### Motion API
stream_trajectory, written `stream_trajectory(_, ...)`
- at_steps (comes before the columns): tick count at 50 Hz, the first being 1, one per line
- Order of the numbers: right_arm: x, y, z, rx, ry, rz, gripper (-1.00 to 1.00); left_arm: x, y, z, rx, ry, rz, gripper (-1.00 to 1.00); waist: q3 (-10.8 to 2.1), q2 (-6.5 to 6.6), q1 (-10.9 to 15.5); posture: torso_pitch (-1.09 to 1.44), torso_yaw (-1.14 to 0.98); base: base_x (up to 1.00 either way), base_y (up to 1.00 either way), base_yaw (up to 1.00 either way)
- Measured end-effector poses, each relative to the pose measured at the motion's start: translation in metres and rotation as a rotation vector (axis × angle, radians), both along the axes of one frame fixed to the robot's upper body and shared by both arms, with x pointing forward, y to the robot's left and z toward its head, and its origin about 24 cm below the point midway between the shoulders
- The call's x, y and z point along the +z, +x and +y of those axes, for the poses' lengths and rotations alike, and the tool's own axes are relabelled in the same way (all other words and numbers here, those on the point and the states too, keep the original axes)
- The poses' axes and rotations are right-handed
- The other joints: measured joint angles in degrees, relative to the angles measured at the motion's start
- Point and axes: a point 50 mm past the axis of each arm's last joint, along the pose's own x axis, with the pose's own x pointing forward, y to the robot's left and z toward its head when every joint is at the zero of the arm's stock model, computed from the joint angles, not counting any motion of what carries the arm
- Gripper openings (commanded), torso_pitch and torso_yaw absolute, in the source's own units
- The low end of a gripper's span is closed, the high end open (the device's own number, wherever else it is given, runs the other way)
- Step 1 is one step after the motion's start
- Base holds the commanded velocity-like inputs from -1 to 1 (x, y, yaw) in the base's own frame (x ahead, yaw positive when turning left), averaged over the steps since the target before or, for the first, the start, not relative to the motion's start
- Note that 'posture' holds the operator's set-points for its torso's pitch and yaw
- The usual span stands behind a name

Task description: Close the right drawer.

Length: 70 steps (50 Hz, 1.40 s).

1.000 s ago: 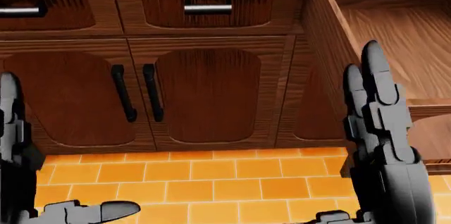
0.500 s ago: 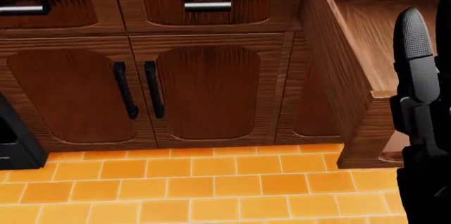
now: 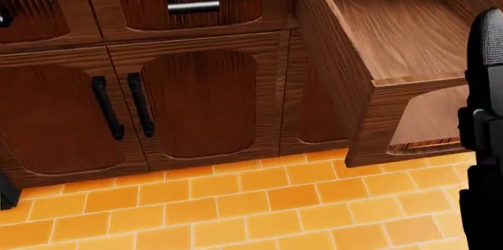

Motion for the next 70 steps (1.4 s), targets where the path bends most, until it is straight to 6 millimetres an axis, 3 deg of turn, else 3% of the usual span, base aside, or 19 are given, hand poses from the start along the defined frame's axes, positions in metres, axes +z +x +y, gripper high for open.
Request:
stream_trajectory(5,-0.0005,0.0,0.0013,0.01,-0.006,0.005,1.0,0.002,-0.0028,-0.0003,0.004,0.006,-0.024,1.0,-0.65,-0.36,-0.23,0.0,0.0,-0.07,0.0,-0.47)
stream_trajectory(8,0.0004,-0.0009,0.0009,0.008,-0.003,-0.003,1.0,0.0034,-0.0042,-0.0012,0.0,0.008,-0.037,1.0,-0.66,-2.2,0.18,0.0,0.0,-0.06,0.0,-0.46)
stream_trajectory(10,0.0009,-0.0016,0.001,0.01,-0.003,-0.007,1.0,0.0036,-0.0048,-0.0011,0.001,0.009,-0.039,1.0,-1.05,-4.24,0.08,0.0,0.0,-0.06,0.0,-0.47)
stream_trajectory(11,0.0007,-0.0013,0.0003,0.006,-0.007,-0.007,1.0,0.0032,-0.0043,-0.0018,-0.003,0.004,-0.039,1.0,-1.3,-4.18,-0.43,0.0,0.0,-0.05,0.0,-0.47)
stream_trajectory(15,-0.0037,0.0016,-0.0011,-0.006,-0.004,0.026,1.0,-0.0013,-0.0006,-0.0027,-0.012,0.004,-0.004,1.0,-1.29,-3.02,-0.96,0.0,0.0,-0.05,0.0,-0.46)
stream_trajectory(20,-0.0006,-0.0002,-0.0003,0.001,-0.005,0.007,1.0,0.0022,-0.0035,-0.0034,-0.012,0.007,-0.028,1.0,0.2,-0.04,-0.01,0.0,0.0,-0.04,0.0,-0.47)
stream_trajectory(24,0.0004,-0.0005,0.0001,0.003,-0.005,0.001,1.0,0.0035,-0.0041,-0.0032,-0.01,0.01,-0.036,1.0,0.06,3.72,0.63,0.0,0.0,-0.01,0.0,-0.46)
stream_trajectory(26,-0.0023,0.0015,0.0017,0.016,-0.001,0.018,1.0,0.0006,-0.0018,-0.0015,-0.001,0.01,-0.018,1.0,0.67,2.8,1.2,0.0,0.0,0.0,0.0,-0.47)
stream_trajectory(30,-0.0027,0.0017,0.0008,0.01,-0.005,0.024,1.0,0.0002,-0.0016,-0.0019,-0.003,0.007,-0.01,1.0,-0.27,1.69,0.6,0.0,0.0,0.0,0.0,-0.47)
stream_trajectory(36,0.001,-0.0014,0.0024,0.021,-0.007,-0.006,1.0,0.0011,-0.0031,-0.0027,-0.004,0.008,-0.02,1.0,-0.22,-2.72,1.04,0.0,0.0,0.0,0.0,-0.47)
stream_trajectory(38,0.0012,-0.0016,0.0022,0.02,-0.009,-0.007,1.0,0.0018,-0.0037,-0.0038,-0.01,0.009,-0.024,1.0,-0.84,-4.8,0.56,0.0,0.0,0.0,0.0,-0.46)
stream_trajectory(43,-0.0036,0.0019,-0.0003,0.001,-0.008,0.03,1.0,-0.0015,-0.0009,-0.0051,-0.02,0.011,-0.001,1.0,-1.03,-3.01,-0.76,0.0,0.0,0.0,0.0,-0.47)
stream_trajectory(48,-0.001,-0.0001,0.0005,0.007,-0.008,0.011,1.0,0.0023,-0.0038,-0.0053,-0.02,0.012,-0.028,1.0,0.47,0.11,0.0,0.0,0.0,0.0,0.0,-0.46)
stream_trajectory(52,-0.001,0.0,0.0005,0.008,-0.009,0.01,1.0,0.0024,-0.0043,-0.0053,-0.019,0.012,-0.03,1.0,0.16,3.68,0.48,0.0,0.0,0.0,0.0,-0.46)
stream_trajectory(57,-0.0059,0.0036,0.0016,0.018,-0.008,0.041,1.0,-0.0015,-0.0017,-0.0039,-0.01,0.008,-0.001,1.0,-0.27,2.39,0.91,0.0,0.0,0.0,0.0,-0.47)
stream_trajectory(64,-0.0005,-0.0005,0.003,0.026,-0.009,0.002,1.0,0.0005,-0.0034,-0.0044,-0.01,0.01,-0.016,1.0,-0.31,-2.74,1.14,0.0,0.0,0.0,0.0,-0.46)
stream_trajectory(66,-0.0004,-0.0006,0.0022,0.021,-0.012,0.002,1.0,0.0011,-0.0037,-0.0051,-0.014,0.009,-0.021,1.0,-0.99,-4.42,0.57,0.0,0.0,0.0,0.0,-0.46)
stream_trajectory(67,-0.0016,0.0004,0.0008,0.012,-0.016,0.009,1.0,0.0,-0.0024,-0.0063,-0.023,0.005,-0.015,1.0,-0.89,-3.57,0.1,0.0,0.0,0.0,0.0,-0.45)
stream_trajectory(70,-0.0059,0.0033,-0.0007,0.001,-0.009,0.044,1.0,-0.0024,-0.0011,-0.0071,-0.03,0.01,0.004,1.0,-0.8,-2.96,-0.55,0.0,0.0,0.0,0.0,-0.46)
